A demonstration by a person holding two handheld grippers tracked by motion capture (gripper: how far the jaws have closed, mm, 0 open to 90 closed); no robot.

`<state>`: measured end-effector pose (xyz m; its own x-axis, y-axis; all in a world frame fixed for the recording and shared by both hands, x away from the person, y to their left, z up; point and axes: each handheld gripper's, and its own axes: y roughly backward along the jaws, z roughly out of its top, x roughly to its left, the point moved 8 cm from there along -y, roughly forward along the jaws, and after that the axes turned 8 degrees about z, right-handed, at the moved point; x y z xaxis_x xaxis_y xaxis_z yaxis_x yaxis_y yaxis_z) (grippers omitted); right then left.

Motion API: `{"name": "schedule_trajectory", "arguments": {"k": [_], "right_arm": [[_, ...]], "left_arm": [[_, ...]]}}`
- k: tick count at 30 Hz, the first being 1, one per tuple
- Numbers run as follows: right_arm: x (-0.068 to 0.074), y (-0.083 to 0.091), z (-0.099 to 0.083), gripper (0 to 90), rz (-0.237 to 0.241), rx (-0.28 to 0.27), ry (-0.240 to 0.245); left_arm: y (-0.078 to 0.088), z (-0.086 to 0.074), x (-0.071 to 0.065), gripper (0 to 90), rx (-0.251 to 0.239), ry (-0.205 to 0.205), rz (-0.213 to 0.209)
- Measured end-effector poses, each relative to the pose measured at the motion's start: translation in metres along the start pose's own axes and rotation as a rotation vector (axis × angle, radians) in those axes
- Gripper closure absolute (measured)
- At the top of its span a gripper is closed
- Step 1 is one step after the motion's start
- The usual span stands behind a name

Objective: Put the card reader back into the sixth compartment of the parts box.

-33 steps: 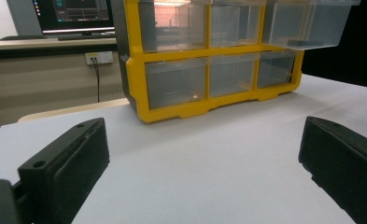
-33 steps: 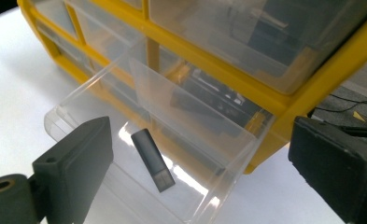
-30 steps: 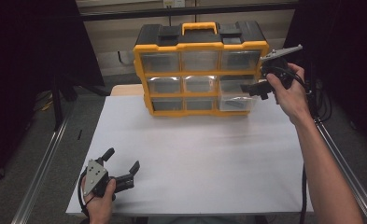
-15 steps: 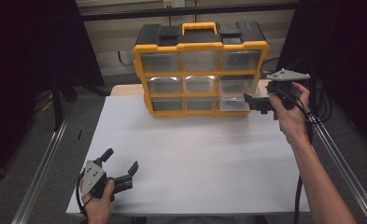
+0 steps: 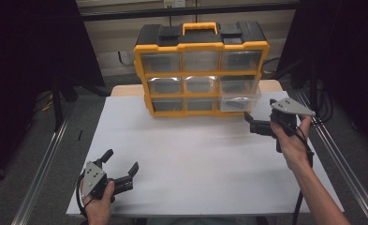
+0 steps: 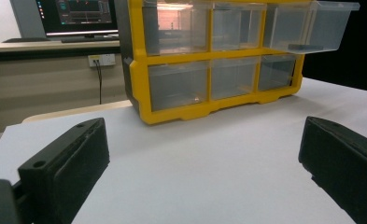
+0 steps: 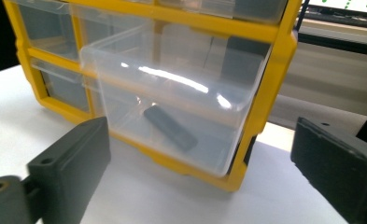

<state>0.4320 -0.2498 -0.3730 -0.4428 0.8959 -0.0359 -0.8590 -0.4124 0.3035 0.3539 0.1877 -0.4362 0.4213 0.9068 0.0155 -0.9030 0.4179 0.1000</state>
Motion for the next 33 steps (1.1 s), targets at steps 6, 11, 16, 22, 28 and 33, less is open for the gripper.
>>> {"name": "schedule_trajectory", "arguments": {"k": [6,11,16,22,28,33], "right_arm": [[0.008,0.013,-0.014,2.6,-0.019,-0.059,0.002],[0.018,0.034,-0.025,2.1,-0.053,-0.083,0.016],[0.022,0.046,-0.038,2.0,-0.055,-0.091,-0.005],[0.025,0.057,-0.051,1.8,-0.058,-0.097,-0.010],[0.026,0.071,-0.069,1.8,-0.071,-0.137,-0.069],[0.029,0.078,-0.089,1.7,-0.052,-0.101,-0.073]], "left_arm": [[0.000,-0.001,0.000,2.0,0.005,-0.012,0.009],[0.001,0.000,0.002,1.9,-0.001,-0.001,0.027],[0.001,0.001,0.000,1.9,-0.005,0.007,0.020],[0.000,0.001,0.000,1.9,-0.006,0.003,0.021],[0.001,0.000,0.001,2.2,-0.003,0.005,0.030],[0.002,0.001,0.000,2.2,-0.009,0.003,0.029]]}}
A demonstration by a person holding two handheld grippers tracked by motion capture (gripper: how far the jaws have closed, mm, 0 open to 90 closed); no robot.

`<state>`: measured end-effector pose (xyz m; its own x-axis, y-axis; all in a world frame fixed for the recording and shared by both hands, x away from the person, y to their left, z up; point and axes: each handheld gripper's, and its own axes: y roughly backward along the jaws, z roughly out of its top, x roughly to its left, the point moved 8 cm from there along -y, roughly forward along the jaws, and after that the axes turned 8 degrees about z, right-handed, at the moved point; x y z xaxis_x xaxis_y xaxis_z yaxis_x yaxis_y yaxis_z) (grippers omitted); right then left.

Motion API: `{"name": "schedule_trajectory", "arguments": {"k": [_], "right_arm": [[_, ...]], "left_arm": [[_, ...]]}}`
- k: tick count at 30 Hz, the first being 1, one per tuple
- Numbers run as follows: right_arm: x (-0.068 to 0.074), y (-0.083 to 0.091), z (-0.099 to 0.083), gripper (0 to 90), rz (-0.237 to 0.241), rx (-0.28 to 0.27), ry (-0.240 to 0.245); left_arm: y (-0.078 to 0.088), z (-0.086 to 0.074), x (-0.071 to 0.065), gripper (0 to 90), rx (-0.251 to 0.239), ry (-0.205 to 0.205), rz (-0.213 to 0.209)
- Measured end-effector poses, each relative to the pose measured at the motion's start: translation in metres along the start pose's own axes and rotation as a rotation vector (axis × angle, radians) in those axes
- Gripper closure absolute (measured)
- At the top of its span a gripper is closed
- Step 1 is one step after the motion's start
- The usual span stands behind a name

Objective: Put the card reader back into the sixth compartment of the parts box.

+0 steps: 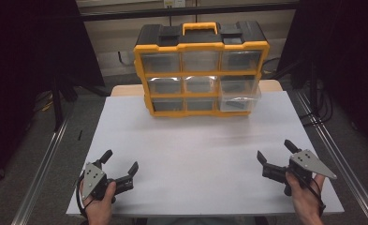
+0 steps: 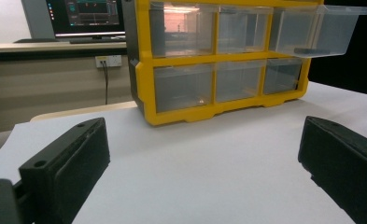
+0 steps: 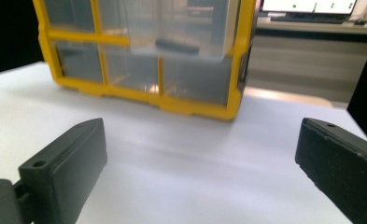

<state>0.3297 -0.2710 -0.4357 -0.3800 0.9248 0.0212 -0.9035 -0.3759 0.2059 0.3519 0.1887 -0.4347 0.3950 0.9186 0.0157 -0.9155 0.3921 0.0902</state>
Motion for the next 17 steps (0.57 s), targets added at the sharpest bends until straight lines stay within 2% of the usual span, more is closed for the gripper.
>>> {"name": "schedule_trajectory", "arguments": {"k": [2,3,6,8,12,17], "right_arm": [[0.000,0.005,-0.005,1.3,0.007,0.002,0.005],[0.000,0.008,-0.008,1.1,0.008,0.004,0.004],[-0.001,0.016,-0.014,0.8,0.010,0.001,0.022],[0.000,0.018,-0.017,0.0,0.022,0.001,0.030],[0.001,0.018,-0.019,0.1,0.037,0.002,0.028],[0.001,0.015,-0.018,0.0,0.034,-0.006,0.019]], "left_arm": [[0.001,0.001,-0.001,2.1,-0.013,0.006,0.000],[0.002,0.002,0.000,2.1,-0.015,-0.007,0.001],[0.001,0.000,-0.001,2.1,-0.008,-0.004,0.000],[0.000,0.000,-0.001,2.1,-0.002,-0.016,-0.001],[0.000,-0.001,-0.002,1.9,0.003,-0.010,-0.007],[-0.001,-0.001,-0.001,1.9,0.006,-0.002,-0.012]]}}
